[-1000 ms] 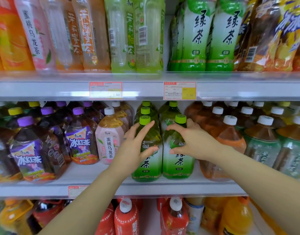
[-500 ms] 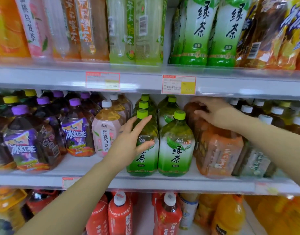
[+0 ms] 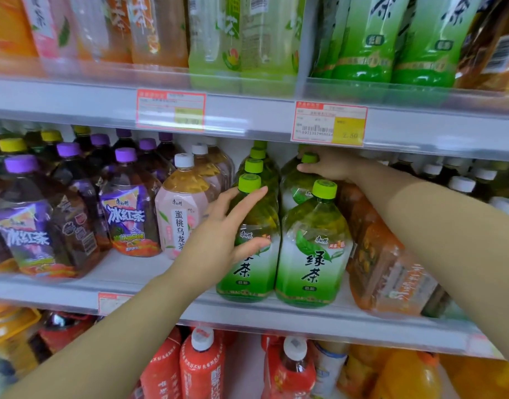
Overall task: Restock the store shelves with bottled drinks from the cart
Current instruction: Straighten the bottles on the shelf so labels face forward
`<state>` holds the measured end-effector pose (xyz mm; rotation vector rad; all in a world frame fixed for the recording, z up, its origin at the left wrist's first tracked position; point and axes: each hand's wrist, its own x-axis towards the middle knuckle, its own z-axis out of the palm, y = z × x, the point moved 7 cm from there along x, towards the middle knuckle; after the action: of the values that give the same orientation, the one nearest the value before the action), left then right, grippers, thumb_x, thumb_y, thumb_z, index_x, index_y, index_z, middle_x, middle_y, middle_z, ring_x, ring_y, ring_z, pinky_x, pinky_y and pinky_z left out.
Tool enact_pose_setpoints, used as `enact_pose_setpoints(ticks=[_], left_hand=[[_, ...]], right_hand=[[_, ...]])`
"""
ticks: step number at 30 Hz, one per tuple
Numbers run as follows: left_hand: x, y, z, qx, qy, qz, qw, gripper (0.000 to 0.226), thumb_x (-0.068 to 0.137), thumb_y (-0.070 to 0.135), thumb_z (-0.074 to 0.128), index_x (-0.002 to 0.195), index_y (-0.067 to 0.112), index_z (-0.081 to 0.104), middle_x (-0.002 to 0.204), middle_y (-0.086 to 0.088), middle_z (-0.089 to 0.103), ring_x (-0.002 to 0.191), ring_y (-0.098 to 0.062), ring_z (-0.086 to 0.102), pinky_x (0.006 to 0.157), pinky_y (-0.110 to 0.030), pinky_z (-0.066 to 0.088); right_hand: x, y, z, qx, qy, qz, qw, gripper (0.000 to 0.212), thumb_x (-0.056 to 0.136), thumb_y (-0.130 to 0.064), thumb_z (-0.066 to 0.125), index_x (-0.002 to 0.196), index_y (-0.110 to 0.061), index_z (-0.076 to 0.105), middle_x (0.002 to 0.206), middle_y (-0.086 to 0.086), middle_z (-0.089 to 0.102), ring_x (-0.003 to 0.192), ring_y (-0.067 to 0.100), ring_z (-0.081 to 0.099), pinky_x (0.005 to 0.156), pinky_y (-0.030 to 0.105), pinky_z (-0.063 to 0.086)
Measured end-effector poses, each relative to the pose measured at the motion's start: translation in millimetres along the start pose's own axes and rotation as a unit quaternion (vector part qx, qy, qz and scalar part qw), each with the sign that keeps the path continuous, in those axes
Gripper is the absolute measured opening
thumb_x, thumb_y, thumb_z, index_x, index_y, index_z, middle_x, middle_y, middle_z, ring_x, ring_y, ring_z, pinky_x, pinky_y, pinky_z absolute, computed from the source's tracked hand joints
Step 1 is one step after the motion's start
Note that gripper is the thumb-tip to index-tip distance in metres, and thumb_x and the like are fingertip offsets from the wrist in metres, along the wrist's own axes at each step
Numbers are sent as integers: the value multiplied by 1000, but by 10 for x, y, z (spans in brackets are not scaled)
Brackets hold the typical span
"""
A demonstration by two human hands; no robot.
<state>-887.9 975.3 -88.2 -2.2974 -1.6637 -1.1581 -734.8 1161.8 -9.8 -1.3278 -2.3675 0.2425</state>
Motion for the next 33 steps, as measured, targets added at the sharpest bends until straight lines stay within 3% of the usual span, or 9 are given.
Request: enact_pose_setpoints(ticks=[8,13,17,20,23,27,29,30,33], left_hand=[[-6,16,-14,-2,-4,-7,1000,72,74,71,42,135,59,6,145,5,22,132,-26,32,97,-43,42],[-21,36,-20,3,-10,-9,1000,72,75,72,41,137,57,8,146,0,23,131,-29,34,98,-43,40],[-15,27,-23,3,-17,-14,1000,73,75,74,43,137,57,7,147,-2,23,130,-31,35,97,-44,41],[-5,22,-15,8,-18,-12,1000,73,76,71,46,135,59,5,147,-2,23,129,-31,36,97,-45,42],[-2,4,-6,11,-9,-8,1000,72,74,74,42,133,62,3,146,-1,24,128,-29,37,97,-46,44],[2,-21,16,4,7,2,1000,66,74,70,35,132,63,4,146,-2,25,130,-27,36,99,-45,44],[2,-31,24,5,18,10,1000,66,75,70,36,133,62,5,145,-1,26,130,-27,36,98,-44,43],[2,-31,28,5,21,13,1000,67,75,69,36,134,62,6,145,0,26,130,-27,36,98,-45,44],[0,-32,33,2,26,12,1000,67,75,69,37,134,62,6,144,1,26,129,-28,38,99,-47,44]], right_hand=[[-213,-140,-21,-28,29,-76,996,38,90,-27,59,122,-6,53,123,11,54,97,16,46,69,21,27],[-384,-220,-43,1,-15,-86,996,37,88,-29,62,118,-8,56,106,3,53,101,19,50,72,23,35],[-438,-127,-83,99,-61,-22,993,44,92,-41,49,131,-20,47,122,-2,50,112,17,49,88,29,45],[-298,-62,-109,161,-35,15,986,30,99,-31,39,125,-21,46,109,-10,50,91,1,53,78,11,44],[-49,-16,-43,173,1,39,984,18,99,-7,39,88,-7,52,87,-5,49,48,-17,51,50,-1,36],[165,170,112,141,17,57,988,24,95,0,43,76,-13,46,79,-2,46,73,8,54,70,17,46],[257,228,143,138,23,50,989,10,90,1,55,99,-3,53,85,2,52,82,17,52,62,9,45],[317,234,136,139,29,36,989,25,86,1,62,109,-1,52,87,4,52,86,18,50,58,5,41],[346,216,113,151,36,13,988,31,82,-4,68,107,-8,50,76,-4,47,84,17,47,49,3,35]])
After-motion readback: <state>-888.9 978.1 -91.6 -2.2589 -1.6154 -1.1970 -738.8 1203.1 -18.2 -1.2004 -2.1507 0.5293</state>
